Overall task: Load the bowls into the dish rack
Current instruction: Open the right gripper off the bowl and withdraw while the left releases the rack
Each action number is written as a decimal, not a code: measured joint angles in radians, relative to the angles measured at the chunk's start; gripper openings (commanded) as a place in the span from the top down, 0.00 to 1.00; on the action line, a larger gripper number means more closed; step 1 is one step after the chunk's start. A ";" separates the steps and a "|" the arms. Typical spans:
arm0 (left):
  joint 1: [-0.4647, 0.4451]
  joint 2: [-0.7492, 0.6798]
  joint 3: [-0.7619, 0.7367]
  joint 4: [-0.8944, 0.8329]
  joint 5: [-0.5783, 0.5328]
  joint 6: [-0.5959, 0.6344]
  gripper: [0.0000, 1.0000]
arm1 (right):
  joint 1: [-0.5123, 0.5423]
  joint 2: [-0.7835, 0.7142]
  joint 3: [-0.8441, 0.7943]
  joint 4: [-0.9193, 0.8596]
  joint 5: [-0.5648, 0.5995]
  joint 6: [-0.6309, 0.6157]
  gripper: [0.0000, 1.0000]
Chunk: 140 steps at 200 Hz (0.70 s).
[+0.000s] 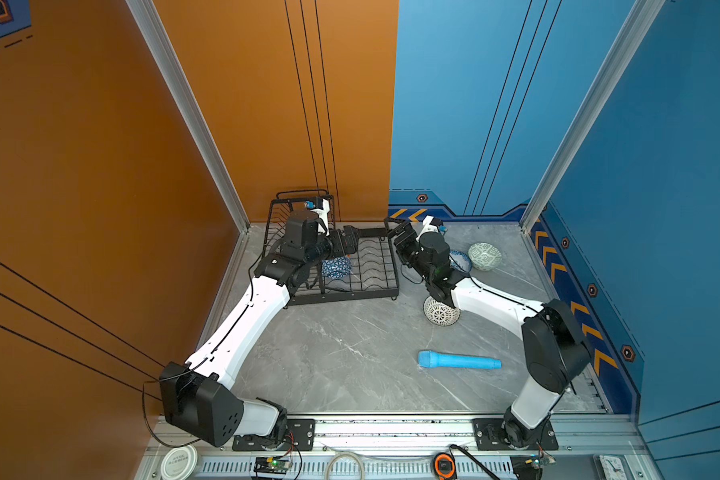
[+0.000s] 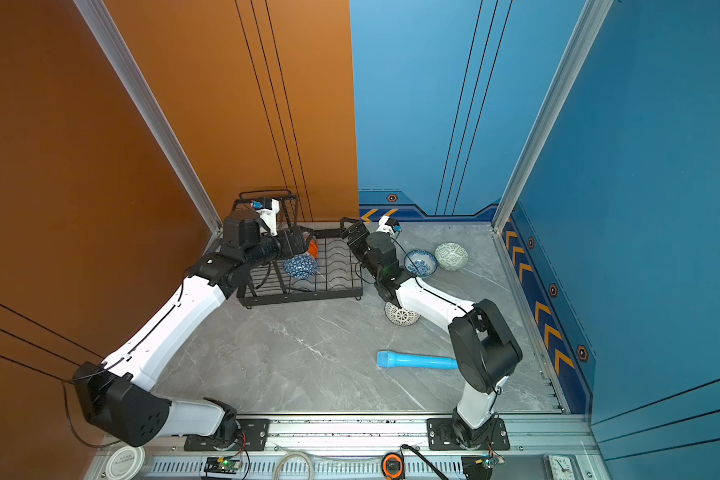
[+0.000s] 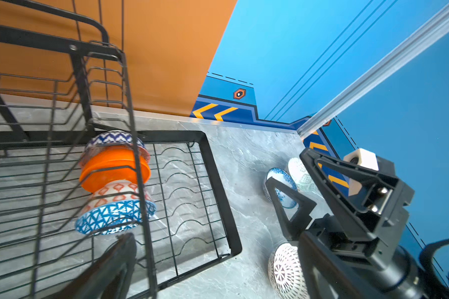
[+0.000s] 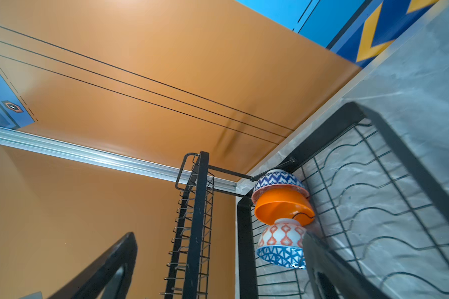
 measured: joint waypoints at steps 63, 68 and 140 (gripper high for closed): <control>-0.193 0.083 0.016 -0.004 -0.056 0.030 0.02 | -0.138 -0.331 -0.070 -0.370 0.017 -0.245 0.00; -0.208 0.090 0.017 -0.004 -0.061 0.034 0.02 | -0.153 -0.353 -0.075 -0.393 0.016 -0.262 0.00; -0.384 0.241 0.019 -0.003 -0.093 0.041 0.02 | -0.360 -0.584 -0.164 -0.740 -0.012 -0.450 0.00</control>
